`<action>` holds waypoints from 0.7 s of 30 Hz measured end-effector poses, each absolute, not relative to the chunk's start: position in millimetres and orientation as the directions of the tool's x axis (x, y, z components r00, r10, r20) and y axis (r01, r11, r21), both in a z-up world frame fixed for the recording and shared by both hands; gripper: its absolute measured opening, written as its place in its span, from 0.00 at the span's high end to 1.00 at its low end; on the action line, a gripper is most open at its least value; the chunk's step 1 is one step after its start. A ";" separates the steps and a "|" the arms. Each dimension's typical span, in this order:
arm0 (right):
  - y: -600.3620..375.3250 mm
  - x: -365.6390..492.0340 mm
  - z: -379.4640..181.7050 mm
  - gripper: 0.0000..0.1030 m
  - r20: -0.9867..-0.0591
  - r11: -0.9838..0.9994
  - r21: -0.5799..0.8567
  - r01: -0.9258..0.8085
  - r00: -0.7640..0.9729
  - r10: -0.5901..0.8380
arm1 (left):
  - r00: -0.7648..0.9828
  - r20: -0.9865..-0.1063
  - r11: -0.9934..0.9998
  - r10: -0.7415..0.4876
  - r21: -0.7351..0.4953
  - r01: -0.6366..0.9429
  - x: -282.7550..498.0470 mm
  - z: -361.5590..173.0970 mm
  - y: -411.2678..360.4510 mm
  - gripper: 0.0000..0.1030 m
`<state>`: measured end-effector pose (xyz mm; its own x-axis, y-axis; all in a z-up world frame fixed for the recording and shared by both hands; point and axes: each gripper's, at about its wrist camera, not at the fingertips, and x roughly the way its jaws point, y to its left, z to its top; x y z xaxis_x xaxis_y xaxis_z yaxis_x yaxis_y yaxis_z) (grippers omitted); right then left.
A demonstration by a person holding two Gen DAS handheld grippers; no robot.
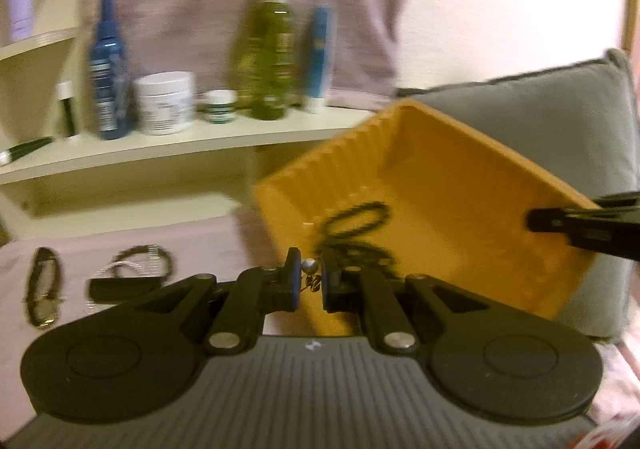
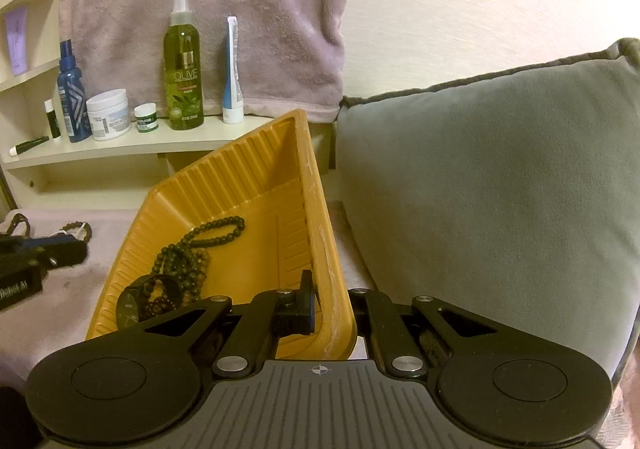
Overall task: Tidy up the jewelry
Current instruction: 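Carry the gold earring into the orange tray and open the left tool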
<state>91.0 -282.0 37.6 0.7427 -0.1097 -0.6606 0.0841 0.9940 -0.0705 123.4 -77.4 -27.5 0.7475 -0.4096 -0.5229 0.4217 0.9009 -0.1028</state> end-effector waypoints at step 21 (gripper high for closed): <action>-281.9 90.1 37.1 0.94 -0.659 0.994 -0.070 0.084 0.744 -0.110 | 0.666 -0.546 0.822 -0.508 -0.076 0.564 106.0 -30.9 -120.9 0.91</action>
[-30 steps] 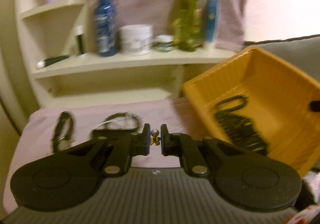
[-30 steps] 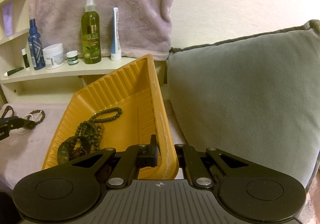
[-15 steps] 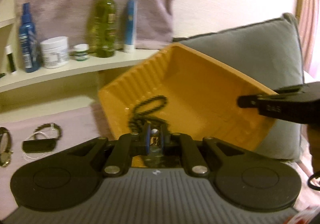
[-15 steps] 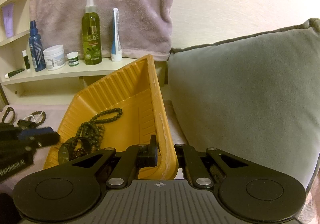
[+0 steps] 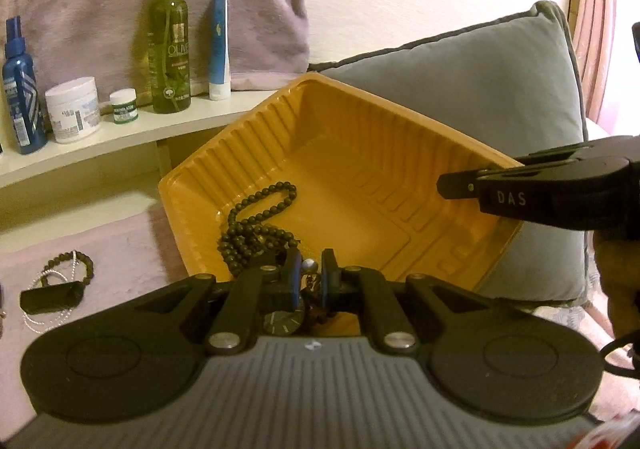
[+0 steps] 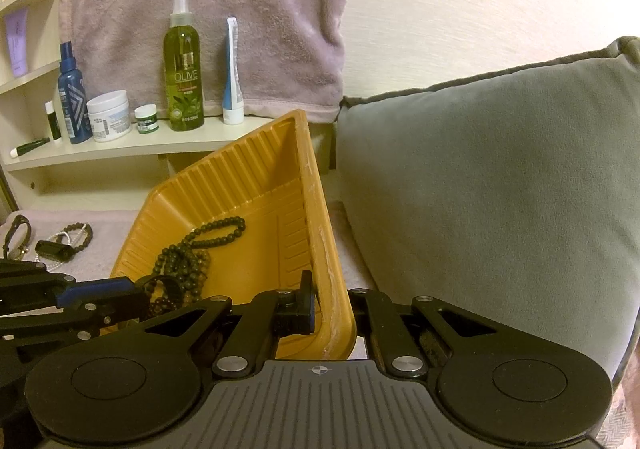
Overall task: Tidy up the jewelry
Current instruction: 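Carry the gold earring into the orange tray and open the left tool, then move the left tool back toward the black rectangular band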
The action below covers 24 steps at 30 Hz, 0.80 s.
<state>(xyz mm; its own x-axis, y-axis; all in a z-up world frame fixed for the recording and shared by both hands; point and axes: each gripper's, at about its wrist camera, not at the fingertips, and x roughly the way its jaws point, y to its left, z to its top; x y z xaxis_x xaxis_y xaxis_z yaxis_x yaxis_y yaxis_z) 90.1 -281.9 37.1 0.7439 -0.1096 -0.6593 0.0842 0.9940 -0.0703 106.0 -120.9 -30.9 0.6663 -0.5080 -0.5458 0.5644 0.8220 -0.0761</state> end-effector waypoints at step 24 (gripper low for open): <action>-281.9 90.9 36.6 0.95 -0.659 0.994 -0.073 0.083 0.744 -0.111 | 0.805 -0.547 0.968 -0.232 -0.046 0.247 135.6 -41.1 -31.7 0.67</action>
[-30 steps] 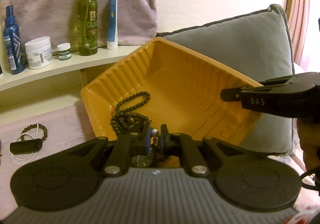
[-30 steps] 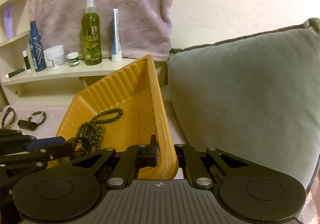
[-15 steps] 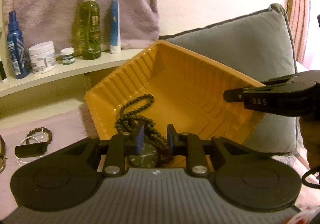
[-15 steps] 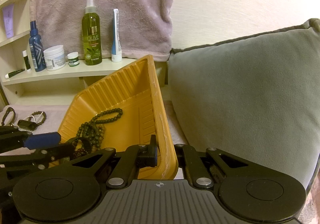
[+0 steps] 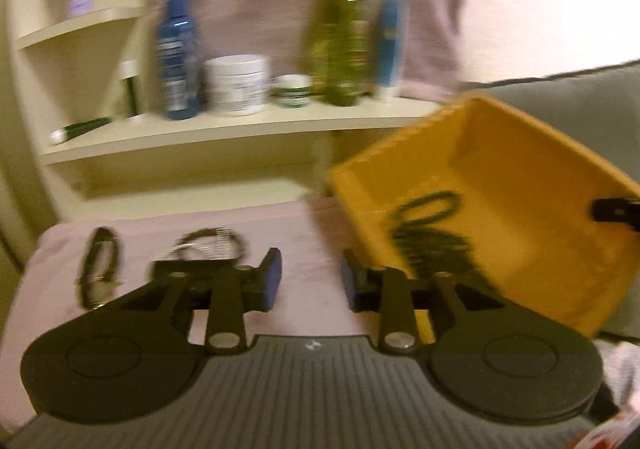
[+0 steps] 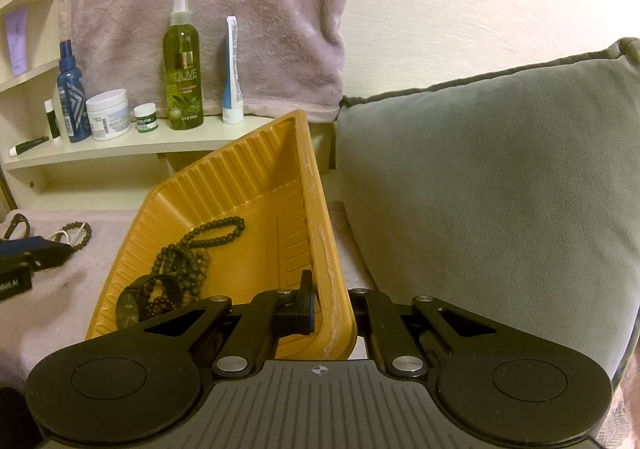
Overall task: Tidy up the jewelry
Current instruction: 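Move the left tool back toward the black rectangular band, then grasp the black rectangular band with the left tool and lift it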
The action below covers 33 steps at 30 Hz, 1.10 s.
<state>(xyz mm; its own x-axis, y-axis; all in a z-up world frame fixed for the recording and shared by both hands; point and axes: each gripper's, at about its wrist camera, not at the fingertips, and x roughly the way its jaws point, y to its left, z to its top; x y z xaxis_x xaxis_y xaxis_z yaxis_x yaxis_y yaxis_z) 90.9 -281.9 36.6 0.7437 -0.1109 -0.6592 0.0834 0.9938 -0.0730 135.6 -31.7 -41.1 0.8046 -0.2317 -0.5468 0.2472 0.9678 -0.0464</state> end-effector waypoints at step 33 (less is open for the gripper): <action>-283.2 94.0 34.8 0.95 -0.666 0.992 -0.088 0.087 0.736 -0.123 | 0.775 -0.628 0.995 -0.072 0.012 0.102 209.3 -99.3 16.1 0.17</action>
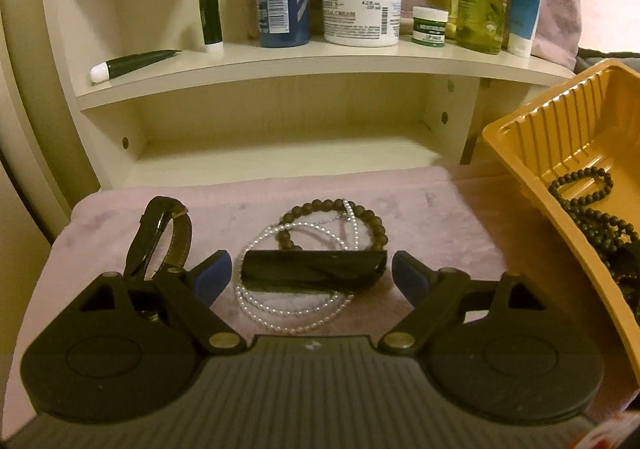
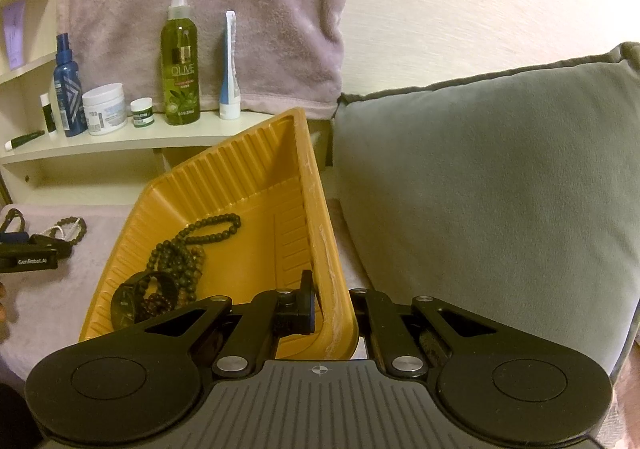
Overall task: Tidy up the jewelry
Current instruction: 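Grasp the black rectangular band with the left tool and lift it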
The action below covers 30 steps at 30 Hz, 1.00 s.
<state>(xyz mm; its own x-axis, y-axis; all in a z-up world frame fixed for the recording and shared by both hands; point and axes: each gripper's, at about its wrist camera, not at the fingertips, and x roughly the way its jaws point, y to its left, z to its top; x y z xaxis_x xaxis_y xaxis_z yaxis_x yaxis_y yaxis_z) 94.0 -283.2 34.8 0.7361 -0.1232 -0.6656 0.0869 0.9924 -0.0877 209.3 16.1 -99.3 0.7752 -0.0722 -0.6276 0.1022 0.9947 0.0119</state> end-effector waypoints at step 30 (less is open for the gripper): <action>-282.2 91.6 36.7 0.95 -0.660 0.993 -0.079 0.085 0.742 -0.115 | 0.809 -0.566 0.985 -0.159 -0.036 0.168 175.1 -53.1 -10.7 0.27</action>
